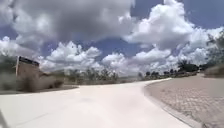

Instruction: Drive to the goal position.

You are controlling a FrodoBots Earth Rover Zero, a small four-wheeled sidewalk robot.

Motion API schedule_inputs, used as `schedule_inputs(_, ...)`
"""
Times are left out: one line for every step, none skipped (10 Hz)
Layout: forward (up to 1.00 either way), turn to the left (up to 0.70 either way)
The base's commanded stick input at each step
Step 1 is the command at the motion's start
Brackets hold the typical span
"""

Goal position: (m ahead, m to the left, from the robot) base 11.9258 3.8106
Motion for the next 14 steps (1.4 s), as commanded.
schedule_inputs(0.85,0.00)
schedule_inputs(0.85,0.00)
schedule_inputs(0.85,0.00)
schedule_inputs(0.85,0.00)
schedule_inputs(0.85,0.00)
schedule_inputs(0.85,0.00)
schedule_inputs(0.85,0.00)
schedule_inputs(0.85,0.00)
schedule_inputs(0.85,0.00)
schedule_inputs(0.85,0.00)
schedule_inputs(0.85,0.00)
schedule_inputs(0.85,0.00)
schedule_inputs(0.85,0.00)
schedule_inputs(0.85,0.00)
